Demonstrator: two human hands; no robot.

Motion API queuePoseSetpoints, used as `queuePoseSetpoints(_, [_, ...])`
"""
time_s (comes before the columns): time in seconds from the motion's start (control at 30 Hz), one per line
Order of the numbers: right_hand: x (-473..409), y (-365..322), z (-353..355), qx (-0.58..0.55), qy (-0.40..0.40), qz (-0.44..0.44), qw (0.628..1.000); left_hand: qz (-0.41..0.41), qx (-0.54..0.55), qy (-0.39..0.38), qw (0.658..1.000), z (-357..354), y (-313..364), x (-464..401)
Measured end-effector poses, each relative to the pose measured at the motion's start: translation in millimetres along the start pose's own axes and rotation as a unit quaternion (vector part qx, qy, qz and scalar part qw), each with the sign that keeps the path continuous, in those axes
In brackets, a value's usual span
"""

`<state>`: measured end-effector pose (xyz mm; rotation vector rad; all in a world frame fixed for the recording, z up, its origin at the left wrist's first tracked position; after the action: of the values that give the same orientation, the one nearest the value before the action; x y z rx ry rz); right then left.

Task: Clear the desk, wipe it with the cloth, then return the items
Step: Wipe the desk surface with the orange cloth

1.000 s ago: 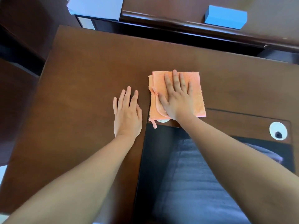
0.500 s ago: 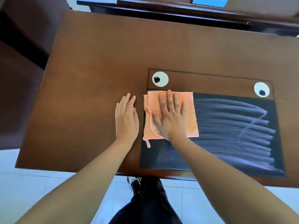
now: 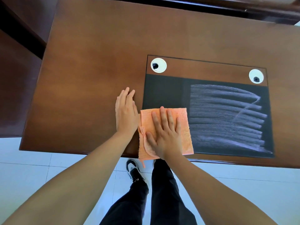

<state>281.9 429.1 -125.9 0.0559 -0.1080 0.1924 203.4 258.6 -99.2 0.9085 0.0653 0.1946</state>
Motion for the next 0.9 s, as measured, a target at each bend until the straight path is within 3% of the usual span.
queuePoseSetpoints(0.5, [-132,78,12,0.001,0.000,0.030,1.000,-0.036,-0.025,0.015,0.999,-41,35,-65])
queuePoseSetpoints(0.9, [-271,145,24,-0.007,0.005,0.036,0.999,-0.010,-0.082,0.010,0.997,-101,77,-149])
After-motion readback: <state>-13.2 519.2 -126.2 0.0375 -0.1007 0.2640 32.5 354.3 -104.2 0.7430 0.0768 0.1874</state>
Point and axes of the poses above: each hand's wrist, its own x-axis away from the middle knuckle, its own z-axis out of the back of the hand, y = z × x, the point moved 3 cm from there along -x, towards the middle knuckle, and after that the axes turned 14 degrees about x, right-handed, at the moved point
